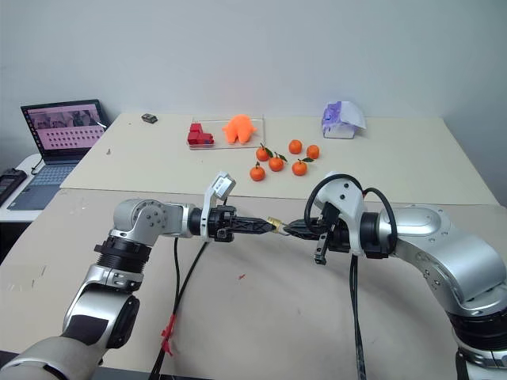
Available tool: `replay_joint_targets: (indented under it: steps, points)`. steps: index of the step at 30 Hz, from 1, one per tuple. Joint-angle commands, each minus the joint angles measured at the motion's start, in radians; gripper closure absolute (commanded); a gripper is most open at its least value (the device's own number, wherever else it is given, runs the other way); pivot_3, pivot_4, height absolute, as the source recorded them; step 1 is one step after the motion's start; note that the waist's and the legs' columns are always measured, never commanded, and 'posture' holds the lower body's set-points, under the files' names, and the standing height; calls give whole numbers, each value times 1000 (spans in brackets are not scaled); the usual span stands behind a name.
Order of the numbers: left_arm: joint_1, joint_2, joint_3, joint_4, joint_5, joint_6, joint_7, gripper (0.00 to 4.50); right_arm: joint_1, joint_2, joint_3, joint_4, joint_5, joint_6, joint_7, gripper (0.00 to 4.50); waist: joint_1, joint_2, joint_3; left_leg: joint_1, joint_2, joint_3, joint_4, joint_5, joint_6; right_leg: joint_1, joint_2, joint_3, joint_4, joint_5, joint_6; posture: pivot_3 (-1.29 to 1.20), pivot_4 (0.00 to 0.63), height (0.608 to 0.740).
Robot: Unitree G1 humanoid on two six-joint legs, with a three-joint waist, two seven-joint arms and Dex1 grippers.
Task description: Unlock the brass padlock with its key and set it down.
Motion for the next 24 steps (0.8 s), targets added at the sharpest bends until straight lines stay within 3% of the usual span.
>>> replay_joint_targets:
  steps: [1, 24]
  points:
    - [-14, 1, 20, -50, -27, 20, 1, 4498, -9, 10, -1, 0, -21, -42, -3, 4468, 0, 0, 0, 0, 0, 0, 0, 0, 0, 0, 0, 0, 0, 0, 0, 0, 150, 697]
    - [-12, 20, 55, -82, -43, 47, 29, 4498, 20, 34, 34, 16, -56, -80, 24, 4468, 0, 0, 0, 0, 0, 0, 0, 0, 0, 0, 0, 0, 0, 0, 0, 0, 150, 697]
